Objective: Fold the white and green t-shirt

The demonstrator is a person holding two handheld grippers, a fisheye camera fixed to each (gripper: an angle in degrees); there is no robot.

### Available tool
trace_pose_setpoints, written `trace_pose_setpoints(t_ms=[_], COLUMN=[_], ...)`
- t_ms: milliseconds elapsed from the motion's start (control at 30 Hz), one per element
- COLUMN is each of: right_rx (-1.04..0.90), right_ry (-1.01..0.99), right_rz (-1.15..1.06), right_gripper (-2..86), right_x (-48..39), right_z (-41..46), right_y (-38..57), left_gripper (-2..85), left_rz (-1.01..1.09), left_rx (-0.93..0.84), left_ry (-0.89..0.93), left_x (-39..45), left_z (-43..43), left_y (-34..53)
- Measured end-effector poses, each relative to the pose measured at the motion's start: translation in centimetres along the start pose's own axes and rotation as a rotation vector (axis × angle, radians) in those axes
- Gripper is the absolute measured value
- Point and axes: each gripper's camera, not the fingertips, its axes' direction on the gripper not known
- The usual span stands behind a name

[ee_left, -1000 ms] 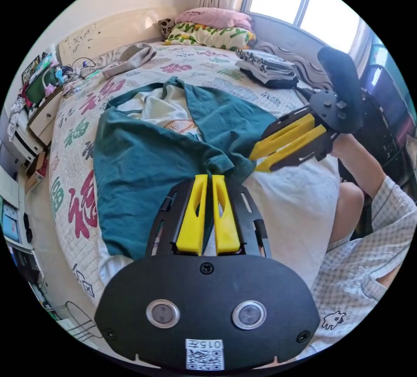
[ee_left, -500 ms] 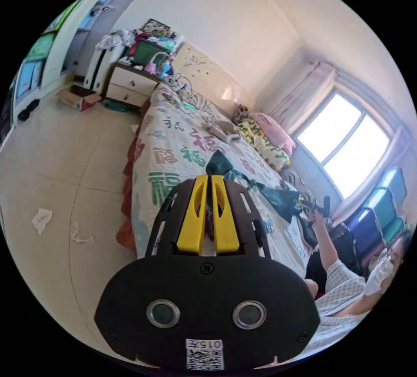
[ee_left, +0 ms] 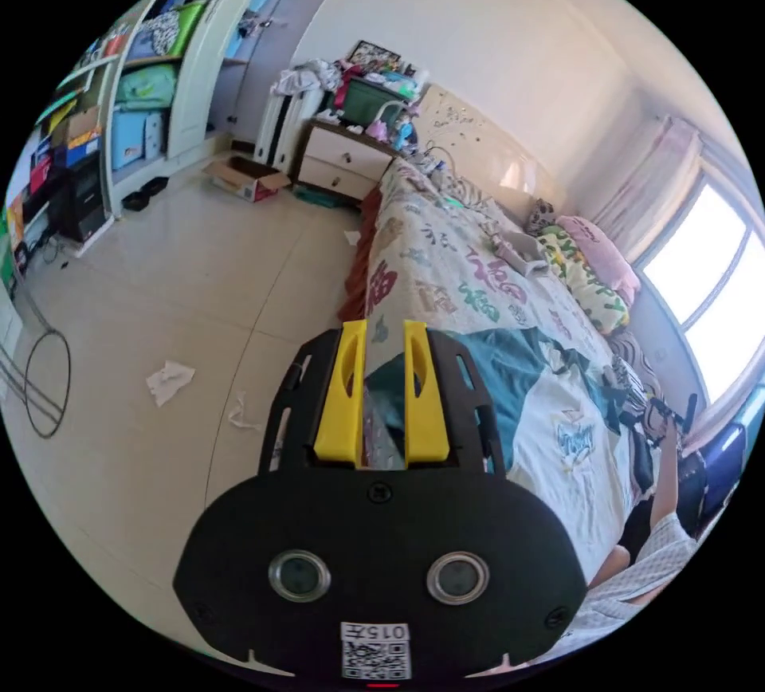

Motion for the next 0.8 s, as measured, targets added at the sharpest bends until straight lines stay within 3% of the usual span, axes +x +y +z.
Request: trace_pose_setpoints(t_ms=[133, 300, 400, 500, 700, 800], right_rx=[-0.065, -0.343, -0.439, -0.38, -0.296, -0.346], right_ry=[-0.145, -0.143, -0.201, -0.131, -0.033, 0.073], right_rz=[-0.168, -0.172, -0.157, -0.157, -0.085, -0.045], right_gripper=[8.2, 10.1, 6.9, 0.1, -0.8, -0.3], right_x=[-6.7, -12.1, -12.4, -11.9, -10.5, -10.1], right_z=[5.7, 18.5, 22.2, 22.0, 21.3, 23.1], right_y=[-4.2, -7.7, -7.5, -7.4, -7.8, -6.1], left_gripper=[9.0, 9.9, 8.5, 2.2, 0.4, 1.7], left_rz=[0.231, 0.383, 0.376, 0.402, 0.364, 0.33], left_rx=[-0.065, -0.271, -0.357, -0.423, -0.212, -0.292], left_ry=[0.133, 0.055, 0.005, -0.008, -0.001, -0.075], left_x=[9.9, 20.2, 20.9, 20.6, 19.3, 18.5], left_z=[4.7, 17.2, 21.9, 24.0, 21.9, 24.5], left_y=[-2.7, -3.3, -2.4, -1.6, -2.5, -1.2])
